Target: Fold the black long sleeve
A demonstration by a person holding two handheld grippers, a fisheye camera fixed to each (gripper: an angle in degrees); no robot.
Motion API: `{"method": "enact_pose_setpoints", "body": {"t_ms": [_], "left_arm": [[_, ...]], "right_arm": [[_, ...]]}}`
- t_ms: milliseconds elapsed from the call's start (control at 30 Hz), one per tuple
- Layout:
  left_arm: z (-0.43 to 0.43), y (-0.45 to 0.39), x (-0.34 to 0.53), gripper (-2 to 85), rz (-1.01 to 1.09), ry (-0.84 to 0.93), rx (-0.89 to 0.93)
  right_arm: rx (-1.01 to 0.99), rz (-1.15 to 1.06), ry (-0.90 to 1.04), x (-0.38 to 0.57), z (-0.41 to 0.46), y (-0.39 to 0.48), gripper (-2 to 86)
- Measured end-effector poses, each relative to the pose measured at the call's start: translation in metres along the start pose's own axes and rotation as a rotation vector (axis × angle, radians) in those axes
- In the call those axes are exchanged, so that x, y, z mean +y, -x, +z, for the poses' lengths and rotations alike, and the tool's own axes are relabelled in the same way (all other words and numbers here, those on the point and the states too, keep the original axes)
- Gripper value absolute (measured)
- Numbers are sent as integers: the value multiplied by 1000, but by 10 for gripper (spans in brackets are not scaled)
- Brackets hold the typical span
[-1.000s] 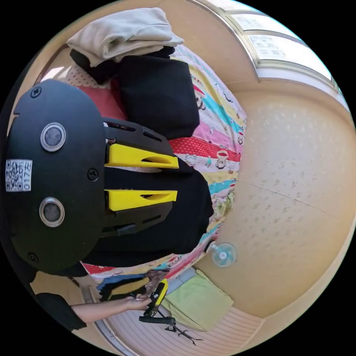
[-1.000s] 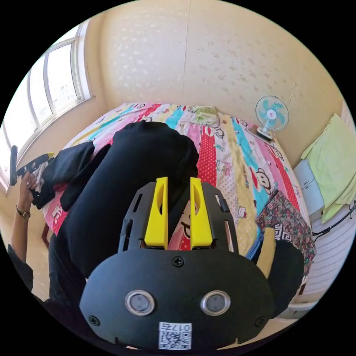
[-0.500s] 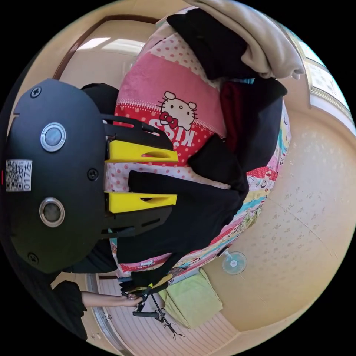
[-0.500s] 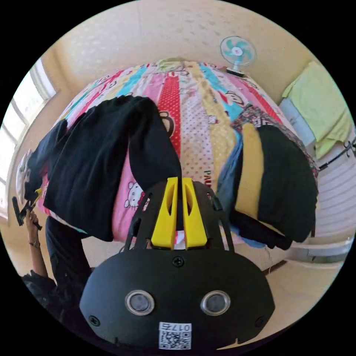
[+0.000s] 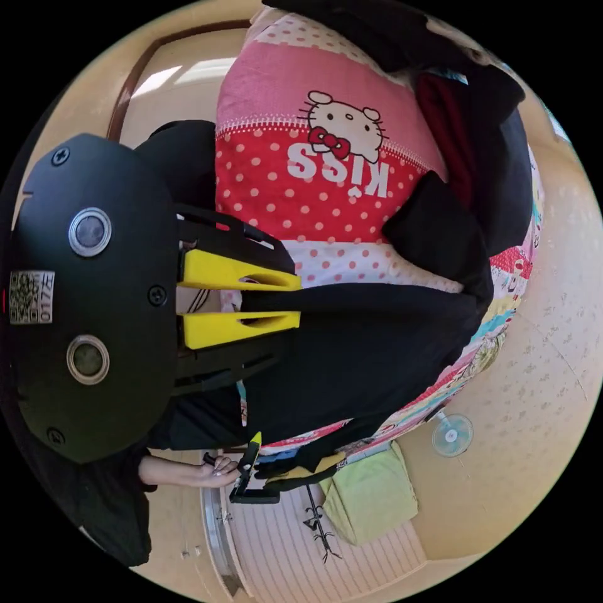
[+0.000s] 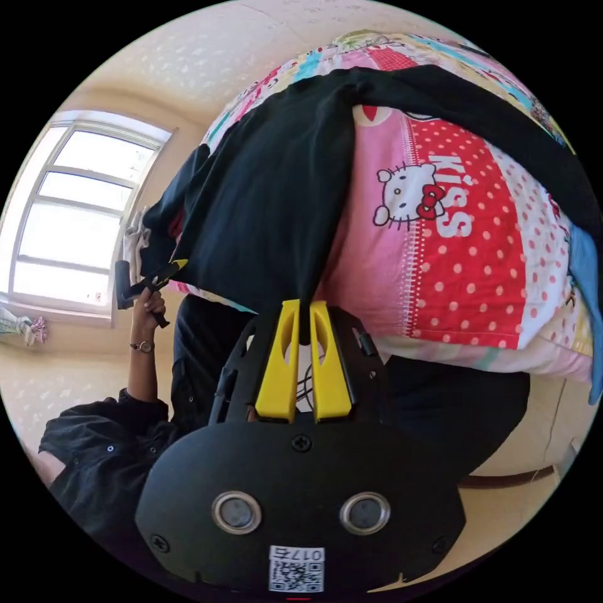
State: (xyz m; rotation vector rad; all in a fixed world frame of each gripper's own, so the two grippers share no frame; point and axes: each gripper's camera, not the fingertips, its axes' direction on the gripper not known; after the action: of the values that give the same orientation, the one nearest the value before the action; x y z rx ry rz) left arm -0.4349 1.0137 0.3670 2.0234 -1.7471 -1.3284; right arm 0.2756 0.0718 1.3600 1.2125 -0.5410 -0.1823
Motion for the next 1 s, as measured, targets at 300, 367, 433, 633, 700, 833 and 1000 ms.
{"method": "enact_pose_setpoints", "body": {"t_ms": [300,367,433,633,700,833,1000], "left_arm": [[-35,-6,50,92,100,205,127],[-58,23,37,115,-14,54,59],[-81,48,17,124,-79,-89,75],[-83,114,-85,138,-250,-240,-94],[-54,137,-109,126,-319,-124,-162],[-85,133,-105,34,-206,-140,-27],[-215,131,-25,30,-127,-429,-105]], "right_arm": [[95,60,60,134,-86,-20,34],[130,98,-42,147,-91,-24,33],[127,78,-72,142,-87,-16,30],[186,-143,-47,67,-23,52,24],[247,-178,-62,38,4,68,23],[277,-151,91,-13,66,78,14],[326,-321,-101,8,63,106,6]]}}
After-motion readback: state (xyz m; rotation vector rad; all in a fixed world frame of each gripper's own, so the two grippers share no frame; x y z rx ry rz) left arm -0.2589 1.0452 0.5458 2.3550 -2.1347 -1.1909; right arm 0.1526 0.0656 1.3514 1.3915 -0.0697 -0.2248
